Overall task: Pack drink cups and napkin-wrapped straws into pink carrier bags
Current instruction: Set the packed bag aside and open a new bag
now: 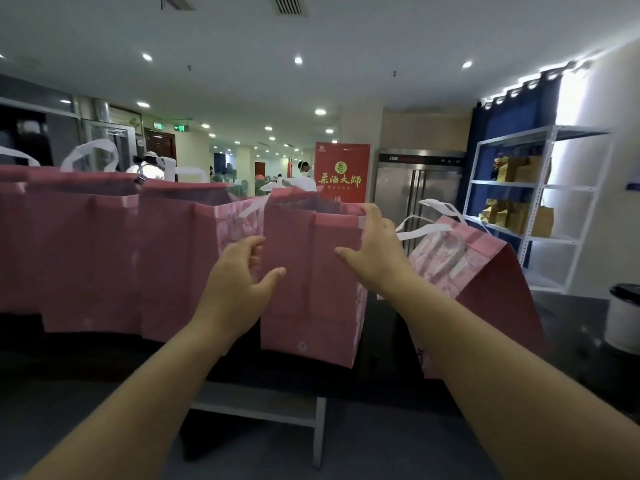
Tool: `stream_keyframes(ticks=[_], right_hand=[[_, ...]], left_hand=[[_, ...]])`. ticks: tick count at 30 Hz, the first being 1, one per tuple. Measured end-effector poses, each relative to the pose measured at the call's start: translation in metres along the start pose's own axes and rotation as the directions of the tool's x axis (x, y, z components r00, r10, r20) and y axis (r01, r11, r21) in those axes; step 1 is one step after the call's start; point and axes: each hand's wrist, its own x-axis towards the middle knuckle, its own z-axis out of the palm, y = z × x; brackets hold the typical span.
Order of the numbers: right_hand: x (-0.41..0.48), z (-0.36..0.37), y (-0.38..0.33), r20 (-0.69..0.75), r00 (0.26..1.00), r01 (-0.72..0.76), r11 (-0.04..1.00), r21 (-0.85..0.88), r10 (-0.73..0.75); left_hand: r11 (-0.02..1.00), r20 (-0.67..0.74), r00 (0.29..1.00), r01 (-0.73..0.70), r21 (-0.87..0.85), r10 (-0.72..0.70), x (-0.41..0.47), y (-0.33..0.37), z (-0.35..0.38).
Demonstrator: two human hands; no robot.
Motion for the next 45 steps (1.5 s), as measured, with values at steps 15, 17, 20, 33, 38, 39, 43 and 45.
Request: stream_keyframes(ticks=[15, 17, 20, 33, 38, 39, 43, 45], right_hand=[[-0.019, -0.04, 0.009, -0.2, 0.968, 0.175, 0.978, 0.112, -0.151], [-0.029, -0.05, 0.005, -0.216, 0.964, 0.193, 0.969, 0.156, -0.157], [-0.048, -0.064, -0.003, -0.23, 0.955, 0.236, 0.949, 0.211, -0.187], [-0.167, -0.121, -0.027, -0.095, 0.95, 0.298, 0.77, 0.564, -0.298], [-0.221, -0.132, -0.018, -0.026, 0.946, 0.268, 0.731, 0.628, -0.324], [-0.231, -0.133, -0.014, -0.002, 0.948, 0.248, 0.732, 0.634, -0.319], [-0.272, -0.132, 0.01, 0.066, 0.958, 0.181, 0.764, 0.619, -0.28], [-0.292, -0.132, 0.024, 0.099, 0.963, 0.143, 0.791, 0.596, -0.249]], left_hand=[[0.982, -0.054, 0.998, 0.001, -0.191, -0.012, 0.024, 0.026, 0.023], [0.98, -0.092, 0.995, -0.04, -0.193, 0.023, 0.016, 0.038, 0.015], [0.975, -0.147, 0.987, -0.098, -0.201, 0.069, -0.002, 0.059, 0.0], [0.966, -0.157, 0.973, -0.196, -0.17, 0.17, -0.132, 0.118, -0.084], [0.954, -0.124, 0.99, -0.101, -0.281, 0.068, -0.198, 0.134, -0.094], [0.951, -0.119, 0.992, -0.074, -0.3, 0.04, -0.211, 0.136, -0.093], [0.958, -0.053, 0.998, 0.022, -0.285, -0.039, -0.26, 0.145, -0.083], [0.967, 0.0, 0.997, 0.075, -0.245, -0.077, -0.282, 0.148, -0.073]])
